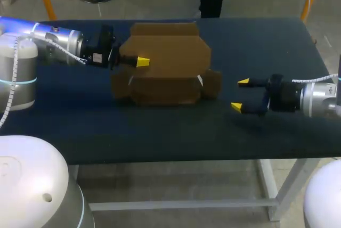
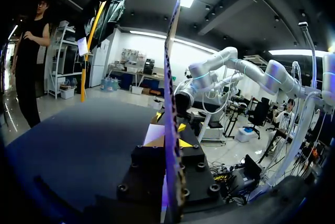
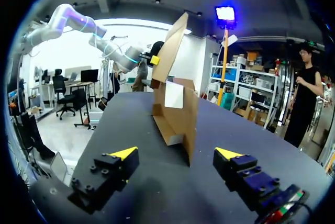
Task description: Assemble the packaging by folding the flat box into shape, placing the metal phone stand inside, and closing the box properly
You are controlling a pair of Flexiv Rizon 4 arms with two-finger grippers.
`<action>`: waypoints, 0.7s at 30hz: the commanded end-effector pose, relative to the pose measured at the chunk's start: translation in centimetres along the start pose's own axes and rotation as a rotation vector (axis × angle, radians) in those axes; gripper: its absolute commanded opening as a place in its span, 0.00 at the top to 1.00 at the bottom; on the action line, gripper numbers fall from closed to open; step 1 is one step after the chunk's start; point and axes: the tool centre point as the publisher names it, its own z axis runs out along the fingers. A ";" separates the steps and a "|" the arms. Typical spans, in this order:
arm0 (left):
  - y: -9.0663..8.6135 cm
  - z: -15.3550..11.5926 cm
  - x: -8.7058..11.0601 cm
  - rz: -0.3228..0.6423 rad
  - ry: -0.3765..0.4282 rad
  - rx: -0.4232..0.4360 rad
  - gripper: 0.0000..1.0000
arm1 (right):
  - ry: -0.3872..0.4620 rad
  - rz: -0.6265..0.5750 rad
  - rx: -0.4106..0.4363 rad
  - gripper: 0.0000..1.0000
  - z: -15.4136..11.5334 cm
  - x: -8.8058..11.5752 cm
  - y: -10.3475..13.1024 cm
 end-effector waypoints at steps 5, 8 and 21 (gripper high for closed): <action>0.1 0.0 0.0 0.000 0.001 -0.001 1.00 | 0.039 -0.001 -0.029 0.00 2.6 -2.1 0.1; 0.1 0.0 0.0 0.000 0.001 -0.001 1.00 | 0.047 0.001 -0.030 0.00 3.8 -2.8 0.1; 0.1 0.0 0.0 0.000 0.001 -0.001 1.00 | 0.057 0.020 -0.039 0.00 6.7 -4.0 0.6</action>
